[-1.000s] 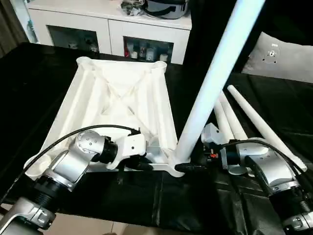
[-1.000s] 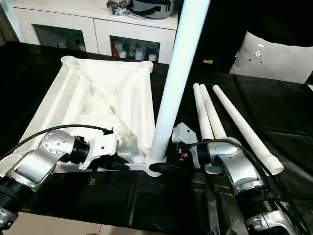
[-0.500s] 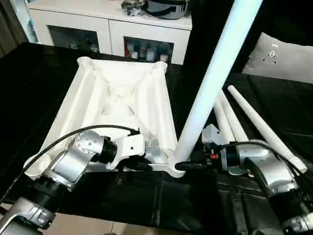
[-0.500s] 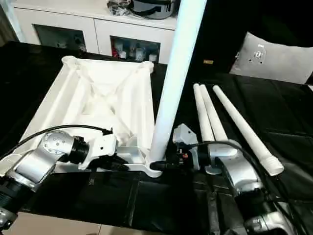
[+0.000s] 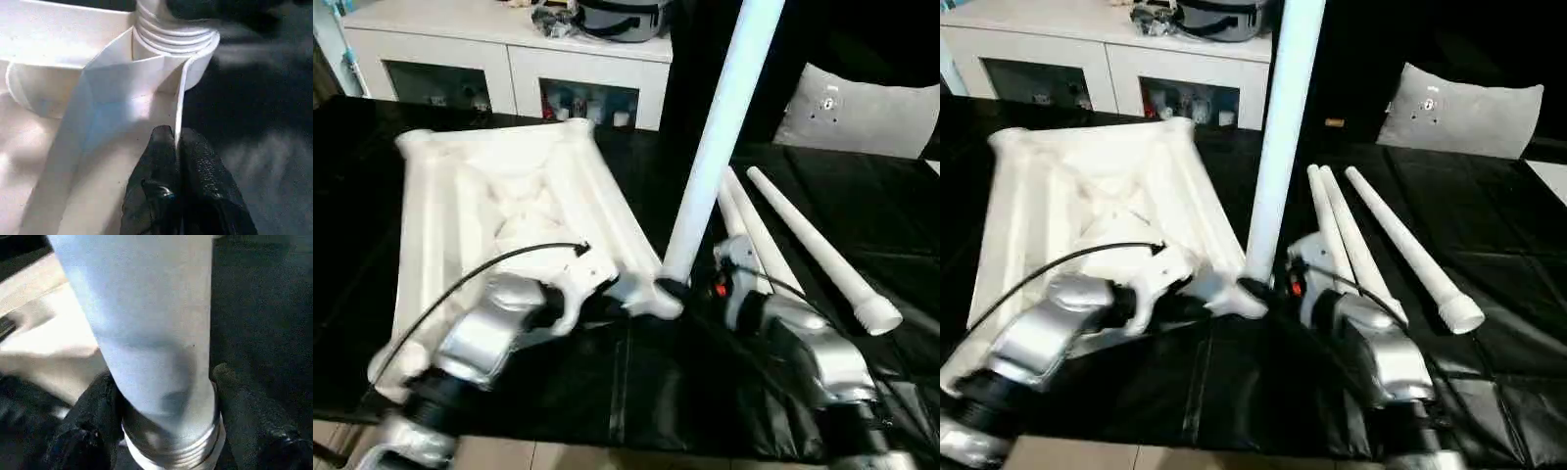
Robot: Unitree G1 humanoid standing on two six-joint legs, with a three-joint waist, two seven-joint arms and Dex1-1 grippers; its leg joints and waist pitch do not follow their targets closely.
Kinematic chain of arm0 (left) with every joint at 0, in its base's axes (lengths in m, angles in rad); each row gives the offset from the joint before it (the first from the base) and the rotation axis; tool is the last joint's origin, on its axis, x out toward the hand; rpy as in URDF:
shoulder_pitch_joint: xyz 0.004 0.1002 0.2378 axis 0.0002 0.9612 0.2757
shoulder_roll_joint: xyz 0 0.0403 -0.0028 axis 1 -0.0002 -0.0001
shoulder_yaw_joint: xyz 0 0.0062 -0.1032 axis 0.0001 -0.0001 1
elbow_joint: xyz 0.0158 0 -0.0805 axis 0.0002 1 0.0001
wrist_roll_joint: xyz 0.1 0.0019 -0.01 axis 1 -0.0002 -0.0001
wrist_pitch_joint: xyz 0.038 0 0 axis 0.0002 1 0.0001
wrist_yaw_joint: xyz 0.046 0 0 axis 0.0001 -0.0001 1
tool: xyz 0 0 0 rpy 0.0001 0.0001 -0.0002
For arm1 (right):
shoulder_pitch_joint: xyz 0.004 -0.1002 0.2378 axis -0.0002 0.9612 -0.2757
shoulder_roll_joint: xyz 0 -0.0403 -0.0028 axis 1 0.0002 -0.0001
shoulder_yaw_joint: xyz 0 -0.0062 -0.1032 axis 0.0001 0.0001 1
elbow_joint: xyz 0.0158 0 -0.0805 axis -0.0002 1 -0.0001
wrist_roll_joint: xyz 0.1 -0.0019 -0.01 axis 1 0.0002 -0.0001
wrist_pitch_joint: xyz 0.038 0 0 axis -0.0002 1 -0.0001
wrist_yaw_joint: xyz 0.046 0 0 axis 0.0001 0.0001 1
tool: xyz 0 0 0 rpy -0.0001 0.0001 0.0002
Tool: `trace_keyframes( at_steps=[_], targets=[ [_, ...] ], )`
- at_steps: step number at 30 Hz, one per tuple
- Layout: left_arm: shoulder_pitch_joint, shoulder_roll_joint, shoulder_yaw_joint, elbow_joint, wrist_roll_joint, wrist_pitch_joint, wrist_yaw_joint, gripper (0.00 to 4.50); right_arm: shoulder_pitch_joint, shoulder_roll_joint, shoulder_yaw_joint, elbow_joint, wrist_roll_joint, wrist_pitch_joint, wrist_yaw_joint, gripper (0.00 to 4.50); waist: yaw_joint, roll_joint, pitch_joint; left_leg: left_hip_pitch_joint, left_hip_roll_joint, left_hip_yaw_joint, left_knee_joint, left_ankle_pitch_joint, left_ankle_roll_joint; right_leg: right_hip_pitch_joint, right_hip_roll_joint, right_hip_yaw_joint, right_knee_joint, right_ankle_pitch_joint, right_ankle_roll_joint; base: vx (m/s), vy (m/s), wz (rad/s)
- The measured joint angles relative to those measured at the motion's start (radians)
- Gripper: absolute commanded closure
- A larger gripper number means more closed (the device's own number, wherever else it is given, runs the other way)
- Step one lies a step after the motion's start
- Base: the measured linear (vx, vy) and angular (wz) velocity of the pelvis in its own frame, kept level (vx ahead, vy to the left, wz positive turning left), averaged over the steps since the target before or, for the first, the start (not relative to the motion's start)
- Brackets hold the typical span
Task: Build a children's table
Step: Rotate leg to tighten
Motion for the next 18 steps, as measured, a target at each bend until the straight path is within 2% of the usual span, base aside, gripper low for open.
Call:
trace_keyframes(
  at_steps=[3, 5, 8, 10, 13, 18],
  targets=[
    [-0.022, -0.091, 0.026, 0.016, 0.016, 0.06, 0.124, 4.5, -0.062, 0.066, -0.031, 0.056, -0.027, 0.001, -0.145, 2.02, -0.005, 0.0, 0.0, -0.002, 0.0, 0.0, 0.0, 0.0, 0.0, -0.001, 0.0, 0.0, 0.0, 0.001, 0.0, 0.0, 0.0, 0.0],
    [-0.029, -0.115, 0.027, 0.022, 0.016, 0.068, 0.159, 4.5, -0.077, 0.07, -0.031, 0.077, -0.04, -0.022, -0.172, 1.47, -0.001, 0.0, 0.0, -0.003, 0.0, 0.0, -0.002, -0.001, 0.001, -0.002, 0.0, 0.0, 0.0, 0.002, 0.0, 0.0, 0.0, 0.0],
    [-0.038, -0.106, 0.019, 0.021, 0.016, 0.068, 0.161, 4.5, -0.073, 0.083, -0.031, 0.078, -0.048, -0.049, -0.174, 1.22, 0.006, 0.001, 0.0, -0.003, 0.0, 0.0, -0.007, 0.001, 0.006, -0.003, 0.001, 0.0, 0.0, 0.001, -0.003, 0.017, -0.003, 0.01],
    [-0.038, -0.099, 0.014, 0.016, 0.017, 0.067, 0.159, 4.5, -0.073, 0.085, -0.031, 0.075, -0.048, -0.049, -0.174, 0.93, 0.007, 0.002, 0.001, -0.003, 0.0, 0.0, -0.007, 0.001, 0.008, -0.004, 0.001, 0.0, 0.0, 0.0, -0.004, 0.0, 0.0, 0.0],
    [-0.038, -0.077, -0.002, 0.008, 0.019, 0.061, 0.15, 4.5, -0.062, 0.091, -0.027, 0.066, -0.043, -0.056, -0.164, 0.73, 0.007, 0.003, 0.001, -0.003, 0.0, 0.0, -0.007, 0.001, 0.008, -0.004, 0.001, 0.0, 0.0, 0.0, -0.004, 0.0, 0.0, 0.0],
    [-0.035, -0.008, -0.016, 0.007, 0.01, 0.018, 0.088, 4.5, -0.029, 0.035, -0.003, 0.039, -0.027, -0.077, -0.059, 0.27, 0.013, 0.005, 0.002, -0.003, 0.0, 0.0, -0.007, -0.001, 0.002, -0.003, 0.001, 0.0, 0.0, 0.002, -0.004, 0.0, 0.0, 0.0]
  ],
)
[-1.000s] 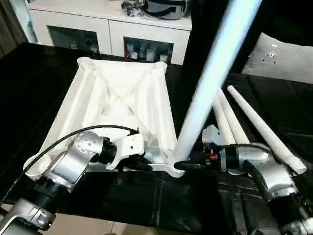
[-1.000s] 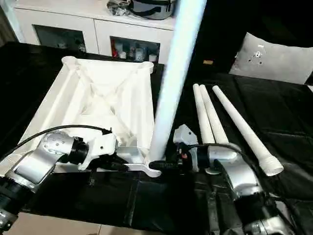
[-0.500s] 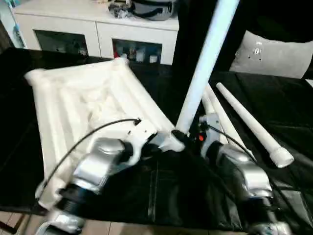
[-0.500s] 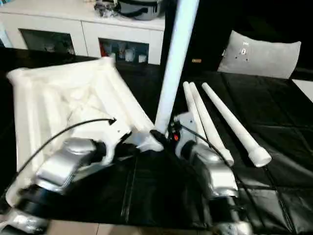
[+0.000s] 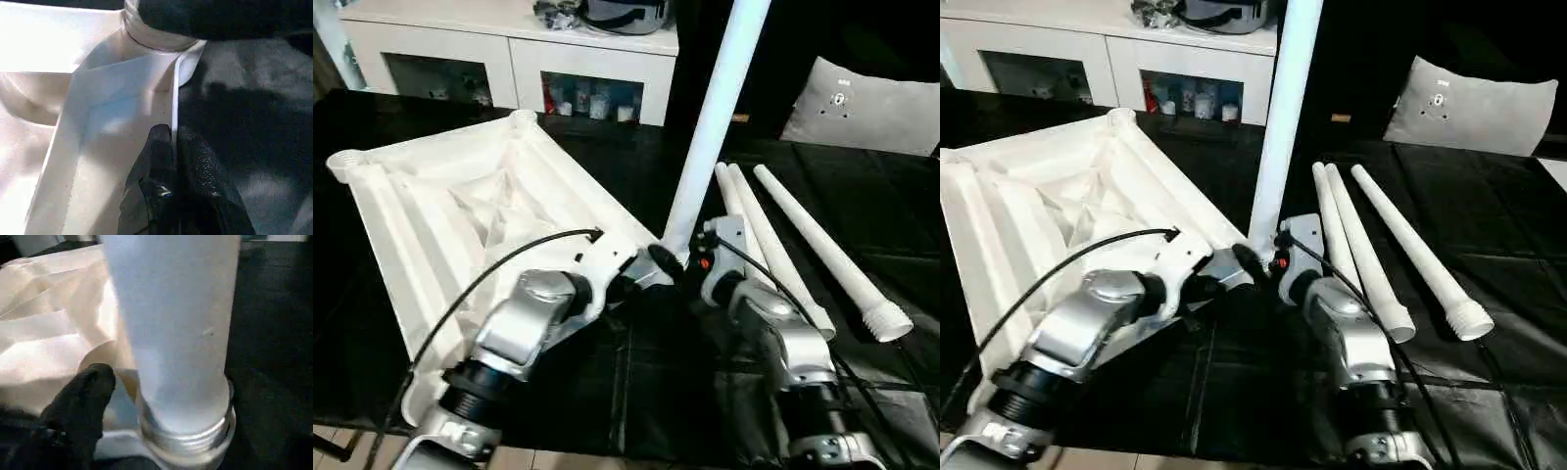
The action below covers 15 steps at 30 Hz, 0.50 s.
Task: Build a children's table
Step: Rotate leg to tighten
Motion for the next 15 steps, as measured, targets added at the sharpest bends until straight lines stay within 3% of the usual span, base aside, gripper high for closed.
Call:
trace_keyframes(
  at_steps=[2, 8, 12, 15],
  targets=[
    [0.007, 0.04, -0.011, -0.003, -0.002, -0.041, -0.04, 4.5, 0.02, -0.043, 0.024, -0.012, 0.011, -0.023, 0.082, 0.05, 0.004, 0.001, 0.001, 0.0, 0.0, 0.0, 0.0, 0.0, 0.0, 0.0, 0.0, 0.0, 0.0, 0.0, 0.0, 0.0, 0.0, 0.0],
    [0.034, 0.158, -0.021, -0.003, -0.003, -0.189, -0.167, 4.5, 0.045, -0.16, 0.051, -0.044, 0.052, -0.07, 0.304, 0.05, 0.008, 0.001, 0.001, 0.0, 0.0, 0.0, 0.001, 0.0, 0.0, 0.0, 0.0, 0.0, 0.0, 0.001, 0.0, 0.0, 0.0, 0.0],
    [0.051, 0.253, -0.039, 0.005, -0.035, -0.321, -0.31, 4.5, 0.039, -0.28, 0.071, -0.047, 0.066, -0.102, 0.46, 0.05, 0.026, 0.001, 0.001, 0.001, 0.0, 0.0, 0.002, 0.0, 0.001, 0.0, -0.001, -0.001, 0.0, 0.0, 0.0, 0.0, 0.0, 0.0],
    [0.048, 0.289, -0.044, 0.028, -0.039, -0.382, -0.376, 4.5, 0.019, -0.312, 0.08, -0.047, 0.068, -0.121, 0.542, 0.05, 0.033, 0.001, 0.001, 0.001, 0.0, 0.0, 0.004, 0.0, 0.001, 0.0, -0.001, 0.0, 0.0, 0.001, 0.0, 0.0, 0.0, 0.0]
  ],
)
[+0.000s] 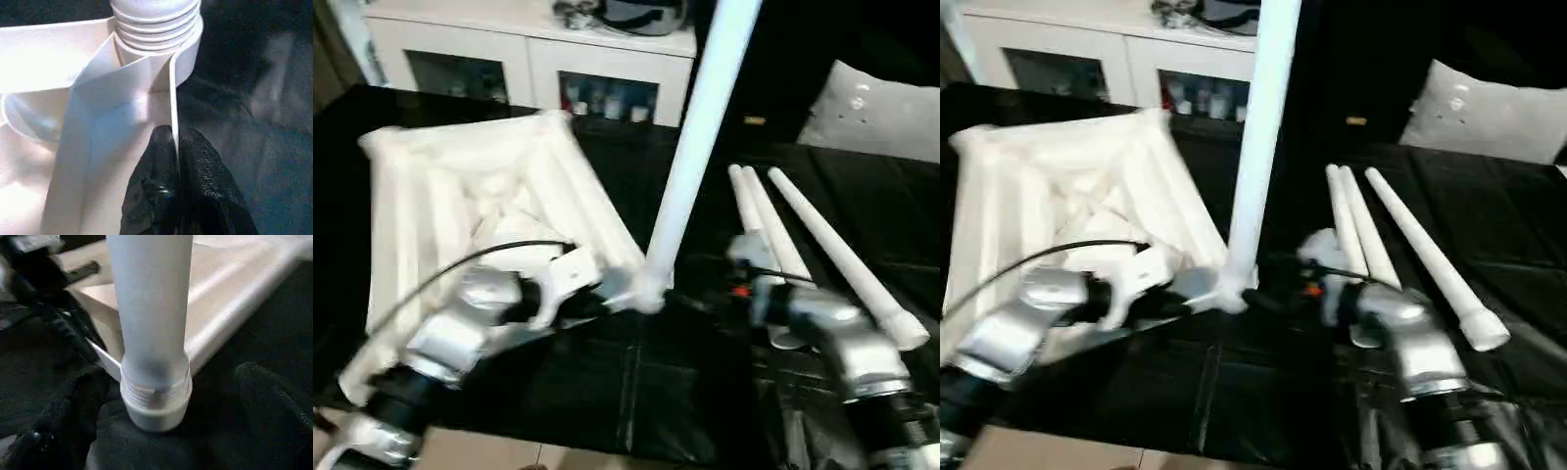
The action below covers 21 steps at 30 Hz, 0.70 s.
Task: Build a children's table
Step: Rotate leg to tighten
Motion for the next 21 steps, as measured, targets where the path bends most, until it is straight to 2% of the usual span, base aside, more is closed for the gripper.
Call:
trace_keyframes(
  at_steps=[8, 21],
  targets=[
    [-0.028, 0.047, -0.055, 0.035, -0.001, -0.125, -0.135, 4.5, -0.045, -0.039, 0.055, 0.037, 0.001, -0.028, 0.139, 0.67, 0.001, -0.001, 0.0, 0.0, 0.0, 0.0, 0.001, 0.0, 0.0, 0.001, 0.0, 0.0, 0.001, 0.0, 0.0, 0.0, 0.0, 0.0],
    [-0.038, 0.049, -0.07, 0.058, 0.0, -0.181, -0.169, 4.5, -0.049, -0.041, 0.099, 0.044, 0.004, -0.027, 0.221, 1.89, 0.001, -0.002, 0.0, 0.0, 0.0, 0.0, 0.001, 0.0, 0.0, 0.001, 0.0, 0.0, 0.001, 0.0, 0.0, 0.0, 0.0, 0.0]
  ],
)
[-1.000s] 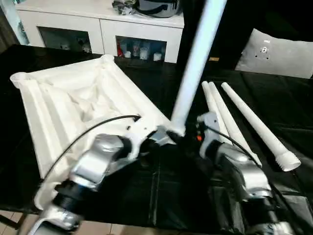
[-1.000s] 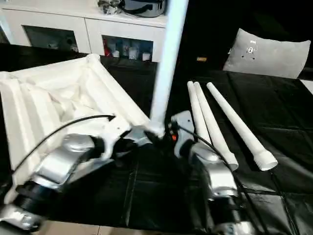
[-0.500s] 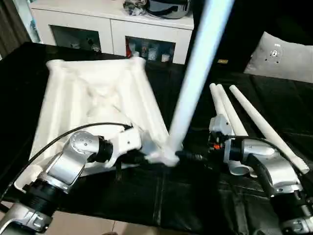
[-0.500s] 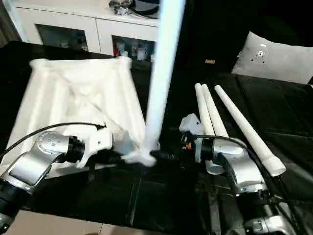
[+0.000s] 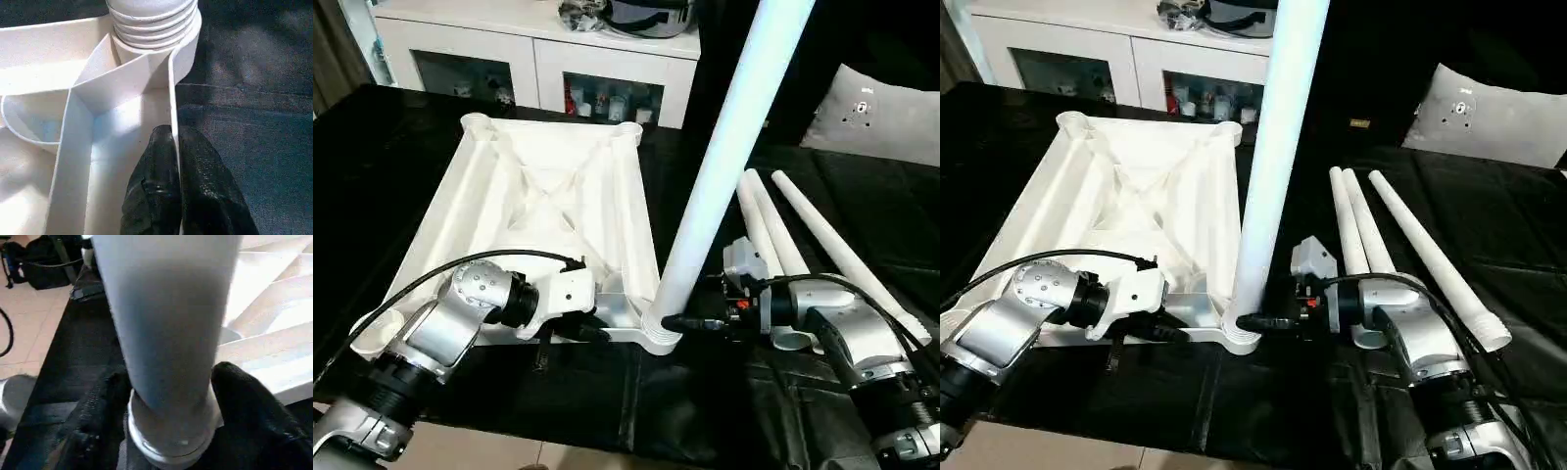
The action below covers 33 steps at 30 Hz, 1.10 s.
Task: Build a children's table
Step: Rotate leg to tighten
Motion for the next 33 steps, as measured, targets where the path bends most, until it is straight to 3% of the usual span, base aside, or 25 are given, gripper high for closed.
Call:
trace_keyframes(
  at_steps=[2, 8, 13, 21, 24, 27, 33],
  targets=[
    [0.0, 0.0, 0.0, 0.002, 0.0, -0.005, -0.001, 4.5, 0.0, 0.0, 0.001, 0.0, 0.002, 0.002, 0.001, 1.89, 0.0, 0.0, 0.0, 0.0, 0.0, 0.0, 0.0, 0.0, 0.0, 0.0, 0.0, 0.0, 0.0, 0.0, 0.0, 0.0, 0.0, 0.0],
    [0.0, 0.0, 0.0, 0.006, 0.0, -0.01, -0.006, 4.5, 0.0, -0.002, 0.001, 0.0, 0.01, 0.017, 0.001, 2.47, 0.001, 0.0, 0.0, 0.0, 0.0, 0.0, 0.0, 0.0, 0.0, 0.0, 0.0, 0.0, 0.0, 0.0, 0.0, 0.0, 0.0, 0.0],
    [0.0, -0.001, 0.001, 0.005, -0.003, -0.003, -0.015, 4.5, 0.01, -0.003, -0.001, -0.02, 0.025, 0.063, -0.002, 2.56, 0.002, -0.001, -0.001, 0.0, 0.0, 0.0, 0.0, 0.0, 0.0, 0.0, 0.0, 0.0, 0.0, 0.0, 0.0, 0.0, 0.0, 0.0],
    [0.015, -0.04, 0.023, -0.038, -0.014, 0.159, 0.052, 4.5, 0.087, 0.047, -0.036, -0.126, 0.04, 0.175, -0.147, 2.57, -0.003, -0.001, -0.001, 0.002, 0.0, 0.0, 0.0, 0.001, -0.002, 0.004, 0.0, 0.0, 0.001, -0.002, 0.004, 0.0, 0.0, 0.0],
    [0.016, -0.088, 0.05, -0.049, 0.01, 0.26, 0.143, 4.5, 0.09, 0.121, -0.073, -0.131, 0.015, 0.213, -0.301, 2.57, -0.018, -0.002, -0.002, 0.004, 0.0, 0.0, 0.0, 0.002, -0.003, 0.004, 0.0, 0.0, 0.001, -0.002, 0.004, 0.0, 0.0, 0.0],
    [0.012, -0.195, 0.089, -0.057, 0.031, 0.397, 0.289, 4.5, 0.084, 0.232, -0.136, -0.126, -0.023, 0.253, -0.519, 2.57, -0.041, -0.003, -0.002, 0.003, 0.0, 0.0, 0.002, 0.003, -0.004, 0.002, 0.0, 0.0, 0.0, -0.002, 0.004, 0.0, 0.0, 0.0],
    [-0.027, -0.414, 0.146, -0.019, 0.053, 0.563, 0.575, 4.5, 0.031, 0.407, -0.207, -0.062, -0.096, 0.223, -0.885, 2.57, -0.052, -0.004, -0.002, 0.0, 0.0, 0.0, 0.002, 0.004, -0.003, 0.0, 0.0, 0.0, -0.002, -0.002, 0.005, 0.0, 0.0, 0.0]
  ],
)
